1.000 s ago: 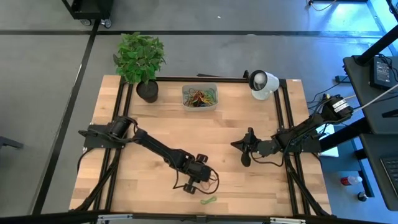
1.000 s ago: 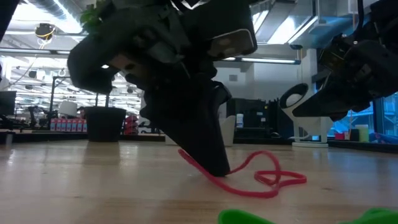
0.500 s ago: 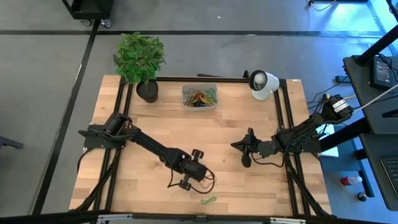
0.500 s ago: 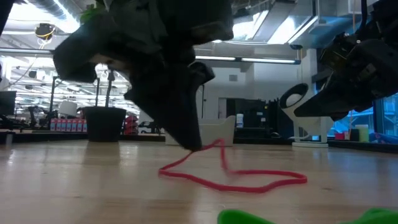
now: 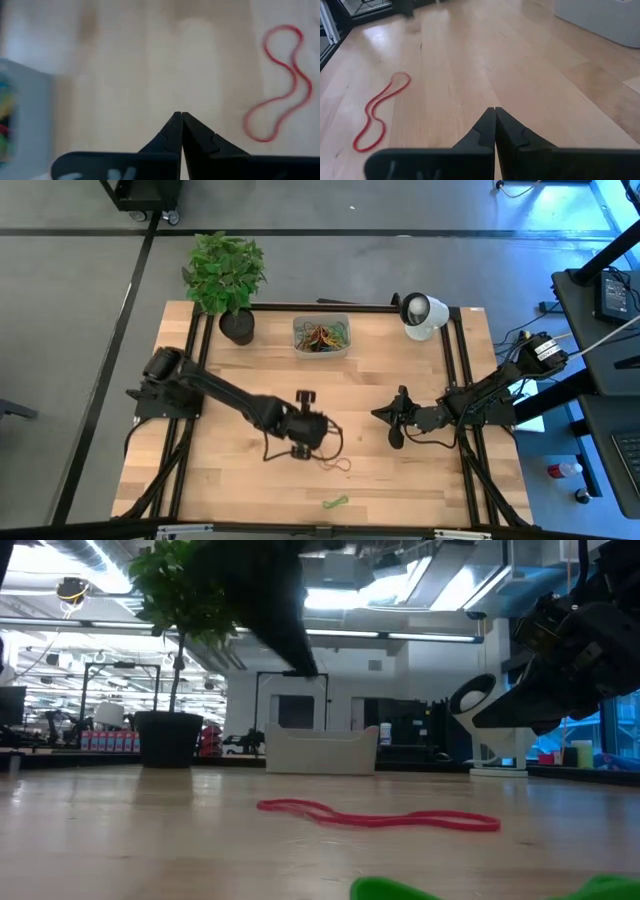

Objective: Pick and place rubber bands into bin
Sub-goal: Put the red rubber band into the gray bin

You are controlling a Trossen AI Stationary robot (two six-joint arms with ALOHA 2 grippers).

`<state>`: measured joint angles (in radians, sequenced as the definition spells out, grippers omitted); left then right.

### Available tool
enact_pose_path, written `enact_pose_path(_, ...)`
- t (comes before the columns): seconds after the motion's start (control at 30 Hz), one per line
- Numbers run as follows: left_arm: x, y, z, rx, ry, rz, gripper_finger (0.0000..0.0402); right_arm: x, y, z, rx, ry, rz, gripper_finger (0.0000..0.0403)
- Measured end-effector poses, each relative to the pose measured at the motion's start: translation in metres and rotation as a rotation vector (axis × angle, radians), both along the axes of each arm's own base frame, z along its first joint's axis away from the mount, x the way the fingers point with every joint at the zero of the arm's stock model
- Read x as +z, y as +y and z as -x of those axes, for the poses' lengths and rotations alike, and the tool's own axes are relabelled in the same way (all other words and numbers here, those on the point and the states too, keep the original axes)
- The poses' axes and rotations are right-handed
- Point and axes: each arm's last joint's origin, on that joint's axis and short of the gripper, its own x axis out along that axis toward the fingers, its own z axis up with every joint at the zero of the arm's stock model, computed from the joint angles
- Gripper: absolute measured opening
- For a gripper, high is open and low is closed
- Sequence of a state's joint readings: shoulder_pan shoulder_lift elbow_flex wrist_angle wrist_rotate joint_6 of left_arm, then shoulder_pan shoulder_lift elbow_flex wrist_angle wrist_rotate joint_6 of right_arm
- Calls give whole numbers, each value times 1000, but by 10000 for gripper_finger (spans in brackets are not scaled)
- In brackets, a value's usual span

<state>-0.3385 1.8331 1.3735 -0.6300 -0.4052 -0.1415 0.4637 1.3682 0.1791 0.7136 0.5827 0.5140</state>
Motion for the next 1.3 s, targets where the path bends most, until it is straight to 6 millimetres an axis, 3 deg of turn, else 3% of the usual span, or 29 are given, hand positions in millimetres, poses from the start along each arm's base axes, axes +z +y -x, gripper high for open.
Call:
enact_pose_path(0.13,26,24,3,43,-67,-5,1,0,0,0,0,0,-1,4)
enact_pose_path(0.3,26,39,0,-4,-39,103,1,0,0,0,0,1,0,4)
enact_pose_path(0.47,-4,20,-13,-123,19,188,16,-1,0,0,-1,6,1,4)
enact_pose_path(0.73,-71,-13,-21,-152,165,147,83,-2,-1,1,-13,19,-17,4)
enact_pose_path(0.93,-97,-23,-27,-155,177,151,109,-2,-1,1,-12,16,-17,4)
enact_pose_path(1.03,-99,-23,-29,-160,172,164,93,-2,-1,1,-13,16,-17,4)
enact_pose_path(1.17,-98,-24,-28,-168,175,166,18,-2,-1,1,-11,16,-14,4)
enact_pose_path(1.3,-93,-22,-27,-186,170,151,3,-2,-1,1,-10,18,-11,4)
